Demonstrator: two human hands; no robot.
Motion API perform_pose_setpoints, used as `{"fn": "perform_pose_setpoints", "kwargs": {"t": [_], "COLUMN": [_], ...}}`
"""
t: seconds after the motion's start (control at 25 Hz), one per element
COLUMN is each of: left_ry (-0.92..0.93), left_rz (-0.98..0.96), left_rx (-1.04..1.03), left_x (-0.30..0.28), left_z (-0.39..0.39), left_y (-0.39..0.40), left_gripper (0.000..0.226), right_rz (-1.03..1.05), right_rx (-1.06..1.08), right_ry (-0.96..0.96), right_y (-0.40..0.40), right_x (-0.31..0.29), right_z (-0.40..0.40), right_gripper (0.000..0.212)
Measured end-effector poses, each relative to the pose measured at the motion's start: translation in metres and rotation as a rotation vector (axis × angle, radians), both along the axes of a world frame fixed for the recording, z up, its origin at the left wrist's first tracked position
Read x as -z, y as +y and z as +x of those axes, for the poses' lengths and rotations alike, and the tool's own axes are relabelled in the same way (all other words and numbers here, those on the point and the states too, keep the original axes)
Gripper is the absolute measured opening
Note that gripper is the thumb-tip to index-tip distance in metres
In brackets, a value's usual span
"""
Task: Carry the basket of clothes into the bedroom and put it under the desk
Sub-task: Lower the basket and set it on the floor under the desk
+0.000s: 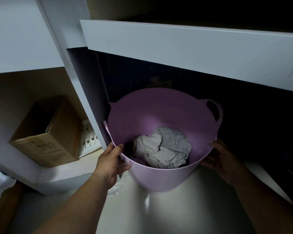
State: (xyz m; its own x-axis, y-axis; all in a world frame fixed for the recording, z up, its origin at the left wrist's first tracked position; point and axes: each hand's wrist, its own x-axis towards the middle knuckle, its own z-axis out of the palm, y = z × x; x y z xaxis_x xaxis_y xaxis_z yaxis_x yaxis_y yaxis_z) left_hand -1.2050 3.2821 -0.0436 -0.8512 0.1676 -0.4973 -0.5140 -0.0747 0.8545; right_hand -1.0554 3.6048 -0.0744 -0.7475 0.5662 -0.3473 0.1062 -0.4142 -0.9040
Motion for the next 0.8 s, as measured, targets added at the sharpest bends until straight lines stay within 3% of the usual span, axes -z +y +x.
{"fn": "perform_pose_setpoints", "kwargs": {"t": [0.8], "left_ry": [0.028], "left_rz": [0.005], "left_rx": [0.003], "left_x": [0.0064], "left_z": [-0.0071], "left_y": [-0.0013], "left_gripper": [0.014], "right_rz": [0.024], "right_rx": [0.028], "right_ry": [-0.001], "right_y": [-0.0038], "right_x": [0.0027], "right_z": [-0.0046], "right_gripper": [0.039]}}
